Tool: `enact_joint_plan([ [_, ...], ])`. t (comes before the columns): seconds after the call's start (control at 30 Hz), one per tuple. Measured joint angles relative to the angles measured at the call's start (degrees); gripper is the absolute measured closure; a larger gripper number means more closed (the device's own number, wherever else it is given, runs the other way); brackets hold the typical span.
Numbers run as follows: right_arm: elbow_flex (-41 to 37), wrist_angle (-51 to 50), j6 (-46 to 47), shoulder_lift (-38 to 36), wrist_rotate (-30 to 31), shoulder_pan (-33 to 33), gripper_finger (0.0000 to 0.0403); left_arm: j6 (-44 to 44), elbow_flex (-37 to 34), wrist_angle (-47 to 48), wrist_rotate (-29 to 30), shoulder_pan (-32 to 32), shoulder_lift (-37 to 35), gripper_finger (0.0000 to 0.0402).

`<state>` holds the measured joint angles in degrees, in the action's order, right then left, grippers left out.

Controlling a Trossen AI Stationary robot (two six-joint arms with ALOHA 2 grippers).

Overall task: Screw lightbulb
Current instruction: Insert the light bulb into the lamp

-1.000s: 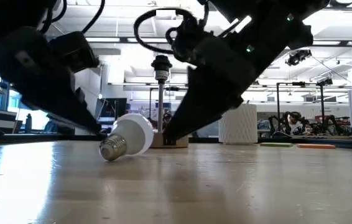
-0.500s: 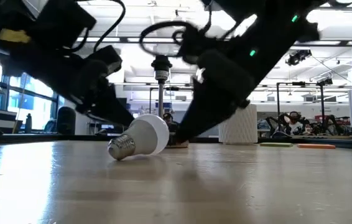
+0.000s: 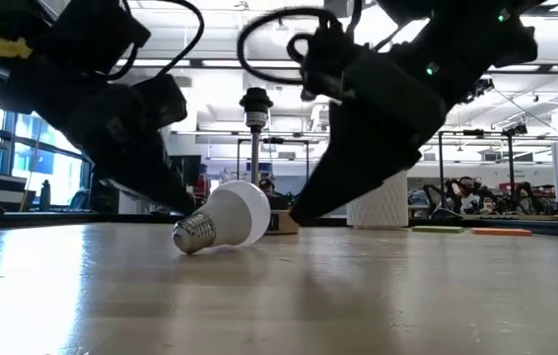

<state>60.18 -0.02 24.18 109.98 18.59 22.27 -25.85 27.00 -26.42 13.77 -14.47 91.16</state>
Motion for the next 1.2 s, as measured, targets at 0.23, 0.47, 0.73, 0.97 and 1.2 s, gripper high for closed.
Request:
enact_joint_plan([
  [0.23, 0.1, -2.9, 0.7, -3.8, 4.5, 2.5, 0.0110, 4.8, 2.4, -8.6, -6.8, 5.0, 3.4, 0.0401],
  [0.47, 0.1, -6.6, 1.5, -7.5, 8.9, 4.8, 0.0110, 11.9, 8.6, -2.5, -11.5, 7.9, 3.4, 0.0402],
  [0.73, -1.0, 0.1, 1.5, -4.4, 9.2, 6.1, 0.0110, 15.5, 11.7, 13.4, -11.8, -2.3, -3.7, 0.0401],
  [0.97, -4.5, 18.5, -3.9, 0.8, 4.1, 4.9, 0.0110, 8.4, 11.4, 10.2, -13.3, -14.3, -2.0, 0.0401],
  [1.2, -4.5, 22.2, -4.9, 3.3, 0.0, 3.6, 0.0110, 5.9, 11.8, 6.4, -2.6, -15.9, 4.9, 0.0401],
])
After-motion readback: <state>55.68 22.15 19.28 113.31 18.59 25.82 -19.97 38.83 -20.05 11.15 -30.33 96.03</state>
